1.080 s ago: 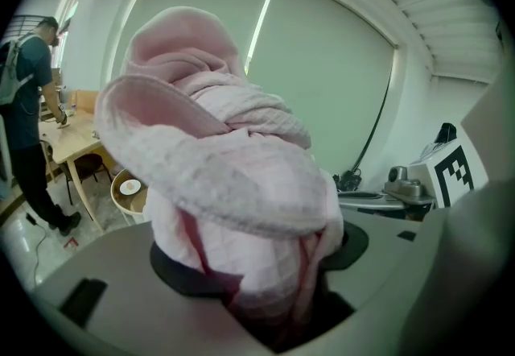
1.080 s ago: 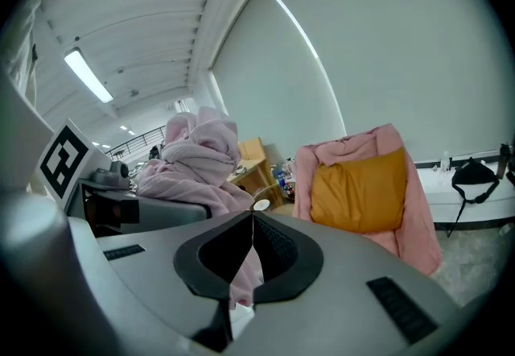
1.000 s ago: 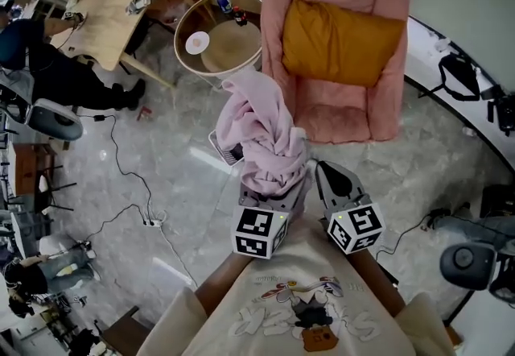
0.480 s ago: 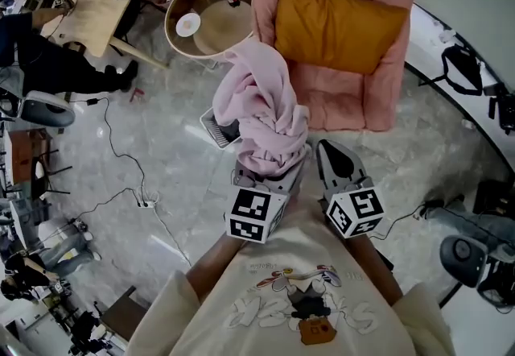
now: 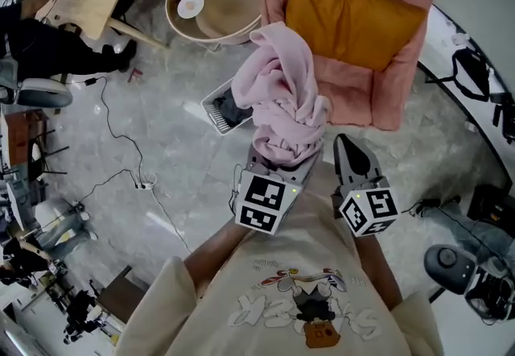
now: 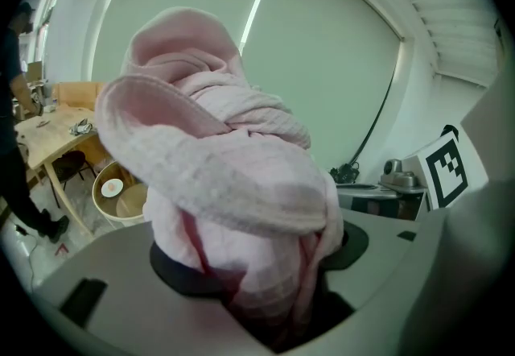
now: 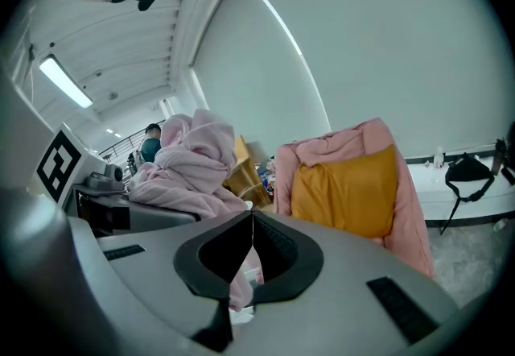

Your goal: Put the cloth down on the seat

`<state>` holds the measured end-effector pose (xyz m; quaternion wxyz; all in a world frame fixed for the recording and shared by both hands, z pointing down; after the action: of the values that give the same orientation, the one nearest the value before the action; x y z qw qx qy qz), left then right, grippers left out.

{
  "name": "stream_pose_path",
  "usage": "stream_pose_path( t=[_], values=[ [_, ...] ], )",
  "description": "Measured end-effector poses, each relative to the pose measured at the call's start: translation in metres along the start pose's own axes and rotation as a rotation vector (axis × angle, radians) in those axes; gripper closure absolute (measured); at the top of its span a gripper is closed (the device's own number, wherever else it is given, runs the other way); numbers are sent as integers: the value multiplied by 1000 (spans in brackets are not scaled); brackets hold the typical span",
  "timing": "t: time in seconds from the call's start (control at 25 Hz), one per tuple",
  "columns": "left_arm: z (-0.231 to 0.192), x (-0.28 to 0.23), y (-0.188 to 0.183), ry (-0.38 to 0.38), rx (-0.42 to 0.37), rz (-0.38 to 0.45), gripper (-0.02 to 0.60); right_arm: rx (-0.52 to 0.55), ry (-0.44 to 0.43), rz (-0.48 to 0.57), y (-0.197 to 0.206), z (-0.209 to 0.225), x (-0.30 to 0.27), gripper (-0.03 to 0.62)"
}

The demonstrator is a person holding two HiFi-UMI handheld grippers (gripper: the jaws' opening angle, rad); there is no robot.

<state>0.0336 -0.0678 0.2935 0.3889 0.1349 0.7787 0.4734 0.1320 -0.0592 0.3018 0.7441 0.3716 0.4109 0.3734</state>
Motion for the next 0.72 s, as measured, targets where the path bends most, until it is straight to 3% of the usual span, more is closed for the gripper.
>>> stream_pose_path(
  t=[0.32,0.56,0.72],
  values=[
    [-26,-5,10,19,8,-35,273,7,11,-16,3,-3,-25,576],
    [-7,-59,30,79,-69,-61,273,-20,36,-48,14,46,-28,576],
    [-25,-74,41,97,-43,-90,273,-42,59,-72,27,47,-50,576]
  ],
)
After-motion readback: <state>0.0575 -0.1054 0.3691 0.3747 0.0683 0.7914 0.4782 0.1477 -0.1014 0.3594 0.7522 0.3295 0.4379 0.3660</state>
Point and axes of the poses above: the fingertips, and each gripper's own axes: x backward along the fingers, z to its right, y out of its underside, the point moved 2 cm from there along x, backward along the fingers, and after that the axes turned 7 degrees about z, right-handed, at the moved point
